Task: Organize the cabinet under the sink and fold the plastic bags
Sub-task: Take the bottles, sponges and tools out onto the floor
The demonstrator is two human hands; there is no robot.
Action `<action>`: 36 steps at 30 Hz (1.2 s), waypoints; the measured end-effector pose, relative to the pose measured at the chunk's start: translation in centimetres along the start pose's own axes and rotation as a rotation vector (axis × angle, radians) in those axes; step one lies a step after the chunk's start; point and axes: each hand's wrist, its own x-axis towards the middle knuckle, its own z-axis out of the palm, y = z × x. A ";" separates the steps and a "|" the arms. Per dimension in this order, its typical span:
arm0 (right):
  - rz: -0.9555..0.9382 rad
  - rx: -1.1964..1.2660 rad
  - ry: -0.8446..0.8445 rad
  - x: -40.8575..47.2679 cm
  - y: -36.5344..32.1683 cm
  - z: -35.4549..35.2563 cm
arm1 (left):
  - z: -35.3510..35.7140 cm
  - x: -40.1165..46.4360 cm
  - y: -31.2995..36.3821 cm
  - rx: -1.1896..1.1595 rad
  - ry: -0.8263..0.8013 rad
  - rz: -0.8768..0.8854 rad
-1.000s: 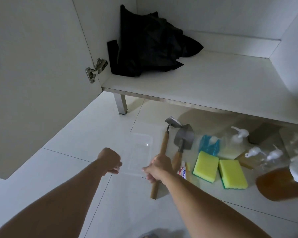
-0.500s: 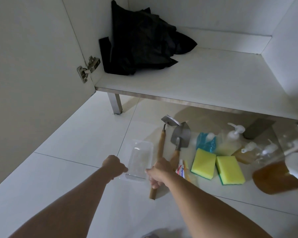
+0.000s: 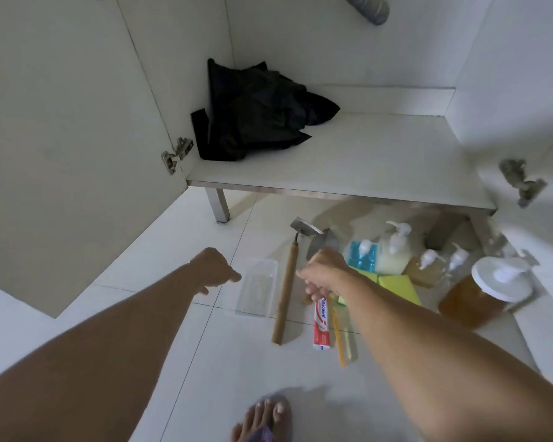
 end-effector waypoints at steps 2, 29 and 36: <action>-0.017 0.005 0.010 -1.4 0.1 -1.3 | -0.4 -2.0 0.9 0.012 0.000 0.019; -0.228 -0.125 0.286 3.3 -18.5 -14.6 | -14.9 3.3 12.6 0.021 0.251 0.269; -0.264 -0.144 0.269 14.6 -23.3 -16.5 | -17.1 11.8 15.3 -0.355 0.242 0.235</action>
